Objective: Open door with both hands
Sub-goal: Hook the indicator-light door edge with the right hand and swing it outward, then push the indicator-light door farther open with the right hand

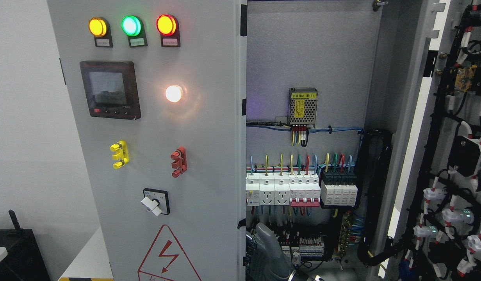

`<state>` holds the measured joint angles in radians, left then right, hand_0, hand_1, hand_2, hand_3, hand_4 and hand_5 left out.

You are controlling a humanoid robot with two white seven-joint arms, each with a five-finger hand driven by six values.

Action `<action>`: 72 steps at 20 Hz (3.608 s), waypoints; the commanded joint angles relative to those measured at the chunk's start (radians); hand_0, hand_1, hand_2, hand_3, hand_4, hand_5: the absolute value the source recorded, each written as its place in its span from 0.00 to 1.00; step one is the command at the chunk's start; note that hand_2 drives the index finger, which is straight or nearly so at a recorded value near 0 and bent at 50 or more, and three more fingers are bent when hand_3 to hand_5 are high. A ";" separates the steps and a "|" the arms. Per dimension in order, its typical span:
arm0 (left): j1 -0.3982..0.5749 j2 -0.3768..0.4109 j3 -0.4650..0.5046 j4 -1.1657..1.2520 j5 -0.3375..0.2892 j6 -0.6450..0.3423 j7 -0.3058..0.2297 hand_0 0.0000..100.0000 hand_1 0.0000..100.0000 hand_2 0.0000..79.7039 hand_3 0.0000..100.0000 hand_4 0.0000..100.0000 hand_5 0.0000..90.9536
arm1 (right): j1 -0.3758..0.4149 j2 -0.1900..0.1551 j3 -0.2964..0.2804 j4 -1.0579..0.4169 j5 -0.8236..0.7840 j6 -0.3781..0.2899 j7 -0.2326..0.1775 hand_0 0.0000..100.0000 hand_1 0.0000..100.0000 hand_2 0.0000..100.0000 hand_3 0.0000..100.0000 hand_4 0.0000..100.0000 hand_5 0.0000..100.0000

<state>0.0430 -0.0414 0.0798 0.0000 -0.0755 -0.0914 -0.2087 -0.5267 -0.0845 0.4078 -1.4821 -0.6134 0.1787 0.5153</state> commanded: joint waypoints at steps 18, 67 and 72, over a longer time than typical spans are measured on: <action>0.000 0.000 0.000 0.008 0.000 -0.001 0.000 0.00 0.00 0.00 0.00 0.04 0.00 | 0.054 0.009 0.124 -0.142 -0.011 0.001 0.014 0.00 0.00 0.00 0.00 0.00 0.00; 0.000 0.000 0.000 0.008 -0.001 -0.001 0.000 0.00 0.00 0.00 0.00 0.04 0.00 | 0.076 0.109 0.377 -0.234 0.040 -0.010 -0.069 0.00 0.00 0.00 0.00 0.00 0.00; 0.000 0.000 0.000 0.008 0.000 -0.001 0.000 0.00 0.00 0.00 0.00 0.04 0.00 | 0.074 0.130 0.391 -0.233 0.089 -0.008 -0.103 0.00 0.00 0.00 0.00 0.00 0.00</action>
<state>0.0430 -0.0414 0.0798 0.0000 -0.0759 -0.0914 -0.2087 -0.4506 0.0087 0.7558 -1.7093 -0.5615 0.1694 0.4426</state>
